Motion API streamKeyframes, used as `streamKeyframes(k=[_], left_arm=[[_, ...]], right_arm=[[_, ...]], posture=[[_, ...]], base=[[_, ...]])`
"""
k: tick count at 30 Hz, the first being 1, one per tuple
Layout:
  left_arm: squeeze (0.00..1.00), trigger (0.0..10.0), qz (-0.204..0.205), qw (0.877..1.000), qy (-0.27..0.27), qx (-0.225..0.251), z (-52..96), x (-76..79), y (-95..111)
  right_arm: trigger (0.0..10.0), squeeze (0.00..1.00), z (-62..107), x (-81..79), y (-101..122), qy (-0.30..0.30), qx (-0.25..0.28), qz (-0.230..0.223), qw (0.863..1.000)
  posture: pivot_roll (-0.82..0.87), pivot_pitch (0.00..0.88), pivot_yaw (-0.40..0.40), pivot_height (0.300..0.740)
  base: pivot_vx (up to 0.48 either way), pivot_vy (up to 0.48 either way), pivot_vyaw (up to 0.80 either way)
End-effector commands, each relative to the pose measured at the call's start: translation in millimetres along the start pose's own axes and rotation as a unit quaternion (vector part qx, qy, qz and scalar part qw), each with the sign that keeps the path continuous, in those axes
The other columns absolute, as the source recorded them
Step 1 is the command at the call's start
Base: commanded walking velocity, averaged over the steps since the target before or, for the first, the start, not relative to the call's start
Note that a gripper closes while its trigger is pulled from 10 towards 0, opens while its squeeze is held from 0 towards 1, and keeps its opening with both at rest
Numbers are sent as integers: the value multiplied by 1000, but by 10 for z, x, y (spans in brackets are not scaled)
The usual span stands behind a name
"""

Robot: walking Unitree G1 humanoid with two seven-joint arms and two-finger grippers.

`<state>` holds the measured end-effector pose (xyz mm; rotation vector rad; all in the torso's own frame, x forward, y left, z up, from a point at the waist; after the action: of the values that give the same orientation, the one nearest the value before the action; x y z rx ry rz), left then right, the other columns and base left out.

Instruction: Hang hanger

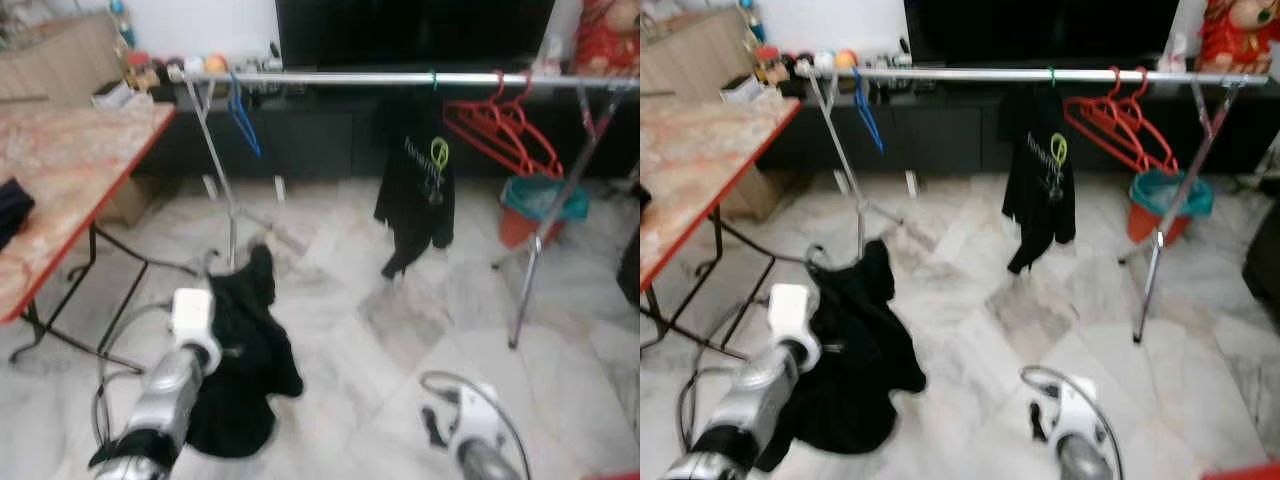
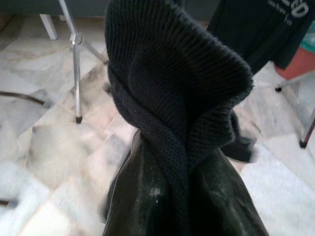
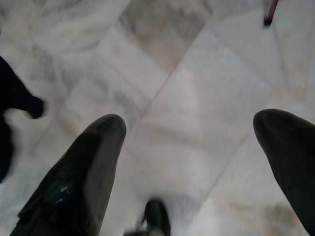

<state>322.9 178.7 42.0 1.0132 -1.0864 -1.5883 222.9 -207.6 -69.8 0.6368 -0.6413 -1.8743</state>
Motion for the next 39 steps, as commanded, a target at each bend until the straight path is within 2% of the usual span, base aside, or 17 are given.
streamKeyframes(k=[1,15,28,30,34,39], left_arm=[[0,10000,-17,999,18,24,-2,-156,123],[0,10000,-15,1000,12,23,-24,-92,116],[0,10000,-18,1000,8,22,-33,-58,106],[0,10000,-17,1000,6,21,-36,-35,98],[0,10000,-17,1000,5,21,-37,-25,92],[0,10000,-15,1000,6,20,-37,-6,80]], right_arm=[[10000,0,-8,-154,-30,15,-8,1,1000],[10000,0,4,-117,-87,14,-18,-4,1000],[10000,0,32,11,-163,11,-31,8,999],[10000,0,34,44,-155,12,-30,13,999],[10000,0,28,30,-137,14,-31,15,999],[10000,0,6,-125,-106,30,-31,34,998]], posture=[[-49,0,55,740],[-48,0,53,740],[-51,0,53,740],[-52,0,54,740],[-52,0,52,740],[-54,0,52,740]], base=[[480,0,0],[480,0,0],[480,0,-771],[480,0,0],[480,0,0],[480,0,0]])
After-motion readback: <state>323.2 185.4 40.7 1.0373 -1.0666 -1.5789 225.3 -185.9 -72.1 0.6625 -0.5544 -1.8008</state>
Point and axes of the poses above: a point about 5 cm out from each wrist's last joint towards the gripper, its own z axis pointing back from the gripper into the wrist, its own y axis along the axis of the wrist's last joint, x = y × z, the point moved 1 cm from there along -z, pointing out of the wrist towards the gripper, and after that the axes turned 12 degrees about -z, right-handed, at the moved point
